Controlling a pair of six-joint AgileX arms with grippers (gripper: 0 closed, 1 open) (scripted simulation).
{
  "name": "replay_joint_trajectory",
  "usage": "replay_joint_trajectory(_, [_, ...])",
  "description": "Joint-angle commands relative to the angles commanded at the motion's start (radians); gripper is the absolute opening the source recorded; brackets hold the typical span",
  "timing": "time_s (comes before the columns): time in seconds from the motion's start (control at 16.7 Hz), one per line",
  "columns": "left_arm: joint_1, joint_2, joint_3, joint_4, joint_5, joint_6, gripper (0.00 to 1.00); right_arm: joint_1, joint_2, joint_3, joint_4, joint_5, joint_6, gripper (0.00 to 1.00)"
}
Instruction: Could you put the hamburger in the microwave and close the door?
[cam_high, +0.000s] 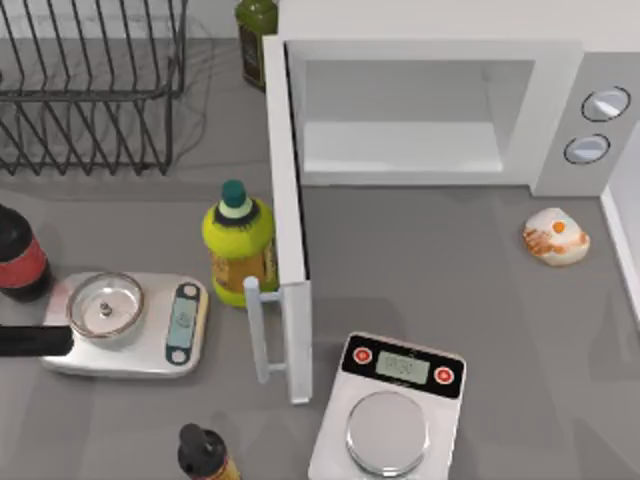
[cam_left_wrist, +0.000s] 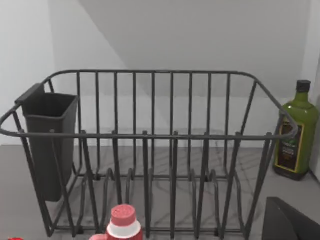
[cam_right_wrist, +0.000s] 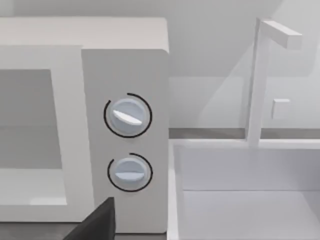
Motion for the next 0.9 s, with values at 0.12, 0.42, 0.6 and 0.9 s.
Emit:
replay_joint_trajectory(0.12, [0.006,0.02,-0.033,0.047,0.003,0.0,0.0,0.0,0.0,0.0,0.0,0.0,0.0,1.0])
replay_joint_trajectory(0.42, [0.003,0.025,-0.036,0.054,0.002,-0.001,0.0,0.0,0.0,0.0,0.0,0.0,0.0,1.0])
replay_joint_trajectory(0.6, [-0.035,0.093,0.03,-0.01,-0.008,-0.043,0.0,0.0,0.0,0.0,0.0,0.0,0.0,1.0])
replay_joint_trajectory(0.9, [-0.151,0.405,0.285,-0.259,-0.045,-0.199,0.0,0.0,0.0,0.0,0.0,0.0,0.0,1.0])
